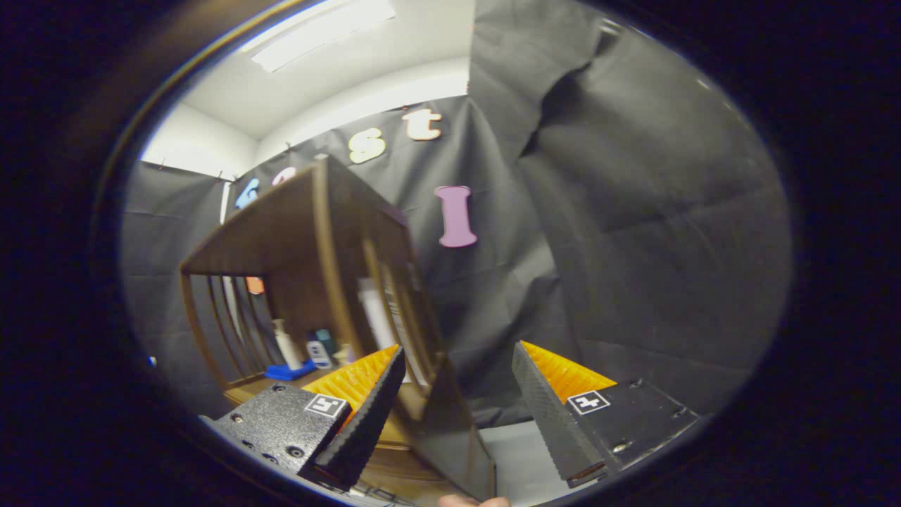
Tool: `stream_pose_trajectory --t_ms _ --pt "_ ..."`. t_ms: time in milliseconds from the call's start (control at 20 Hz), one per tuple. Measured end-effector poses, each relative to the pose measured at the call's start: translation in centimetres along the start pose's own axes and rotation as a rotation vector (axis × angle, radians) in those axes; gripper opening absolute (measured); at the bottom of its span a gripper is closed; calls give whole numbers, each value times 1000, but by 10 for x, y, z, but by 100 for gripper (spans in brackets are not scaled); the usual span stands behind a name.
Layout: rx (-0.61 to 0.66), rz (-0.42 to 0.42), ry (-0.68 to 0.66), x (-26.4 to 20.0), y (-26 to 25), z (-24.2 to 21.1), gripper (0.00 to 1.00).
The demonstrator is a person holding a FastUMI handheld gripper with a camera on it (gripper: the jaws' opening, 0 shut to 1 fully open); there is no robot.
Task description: Pull open the drawer, take out the items inside it, and place them on the countertop above the cabinet.
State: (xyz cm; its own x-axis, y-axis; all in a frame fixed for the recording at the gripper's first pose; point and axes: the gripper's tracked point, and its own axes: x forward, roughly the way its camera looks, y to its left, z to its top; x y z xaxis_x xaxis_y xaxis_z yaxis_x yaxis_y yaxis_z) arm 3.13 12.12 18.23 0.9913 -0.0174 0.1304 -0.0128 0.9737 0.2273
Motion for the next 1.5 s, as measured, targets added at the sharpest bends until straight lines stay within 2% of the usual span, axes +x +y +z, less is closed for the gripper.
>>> stream_pose_trajectory --t_ms 150,250,450,600,950,1150,1500 --pt "-132 -26 -76 -19 87 61 99" --pt "-156 -23 -99 -43 134 77 99" --pt "-148 36 -106 -75 211 87 99" --pt "-153 85 -100 -79 248 83 99" --pt "-172 123 -75 -68 292 47 99" --pt "-142 111 -81 -61 299 23 99" --pt "-83 95 -16 -36 301 -53 99"
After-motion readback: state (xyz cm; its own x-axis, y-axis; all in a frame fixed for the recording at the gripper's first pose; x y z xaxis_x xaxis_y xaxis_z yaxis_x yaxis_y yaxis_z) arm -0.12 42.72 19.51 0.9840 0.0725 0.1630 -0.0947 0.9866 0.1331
